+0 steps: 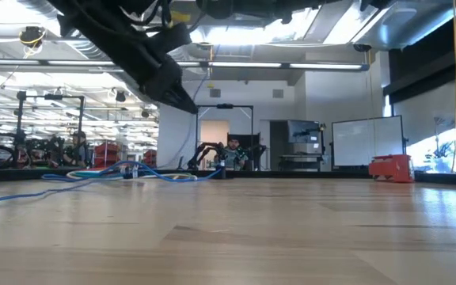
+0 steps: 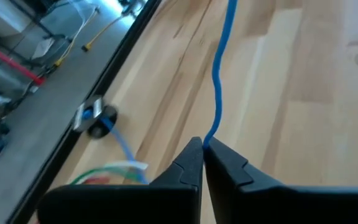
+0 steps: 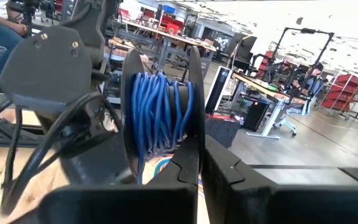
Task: Coil cords
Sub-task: Coil the blue wire onto the spool
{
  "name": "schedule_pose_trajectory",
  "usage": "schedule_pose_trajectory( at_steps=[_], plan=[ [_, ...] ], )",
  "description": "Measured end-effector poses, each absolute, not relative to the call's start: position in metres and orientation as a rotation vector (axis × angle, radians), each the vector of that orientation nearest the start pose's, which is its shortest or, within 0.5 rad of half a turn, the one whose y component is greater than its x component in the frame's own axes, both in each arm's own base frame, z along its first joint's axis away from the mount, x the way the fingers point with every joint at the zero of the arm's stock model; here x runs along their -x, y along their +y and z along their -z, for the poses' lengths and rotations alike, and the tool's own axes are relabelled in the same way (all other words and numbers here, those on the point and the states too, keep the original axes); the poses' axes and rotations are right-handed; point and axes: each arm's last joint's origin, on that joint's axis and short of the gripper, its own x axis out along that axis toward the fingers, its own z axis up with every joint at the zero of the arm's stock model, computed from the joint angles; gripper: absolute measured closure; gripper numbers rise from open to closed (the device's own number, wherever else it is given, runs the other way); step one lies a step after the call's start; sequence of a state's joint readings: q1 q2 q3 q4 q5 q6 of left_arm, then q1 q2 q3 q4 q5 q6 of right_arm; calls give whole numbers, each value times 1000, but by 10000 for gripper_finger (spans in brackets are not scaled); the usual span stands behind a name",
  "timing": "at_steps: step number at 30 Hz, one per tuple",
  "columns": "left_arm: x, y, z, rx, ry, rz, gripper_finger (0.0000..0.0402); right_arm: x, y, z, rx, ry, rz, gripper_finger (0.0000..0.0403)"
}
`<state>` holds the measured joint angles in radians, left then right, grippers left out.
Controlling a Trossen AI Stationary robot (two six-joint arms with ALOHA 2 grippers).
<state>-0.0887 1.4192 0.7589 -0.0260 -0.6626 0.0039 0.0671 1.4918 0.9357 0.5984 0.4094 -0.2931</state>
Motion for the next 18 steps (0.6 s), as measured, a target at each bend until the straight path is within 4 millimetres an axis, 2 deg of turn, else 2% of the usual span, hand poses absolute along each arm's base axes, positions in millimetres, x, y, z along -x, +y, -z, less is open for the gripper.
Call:
schedule_pose_trajectory(
  at_steps=[7, 18],
  plan=[
    [-254, -8, -229, -236, 649, -584, 400, -333, 22, -292, 288, 13, 317, 397],
    [-198, -7, -291, -149, 420, -566, 401, -332, 21, -276, 323, 171, 312, 397]
  ],
)
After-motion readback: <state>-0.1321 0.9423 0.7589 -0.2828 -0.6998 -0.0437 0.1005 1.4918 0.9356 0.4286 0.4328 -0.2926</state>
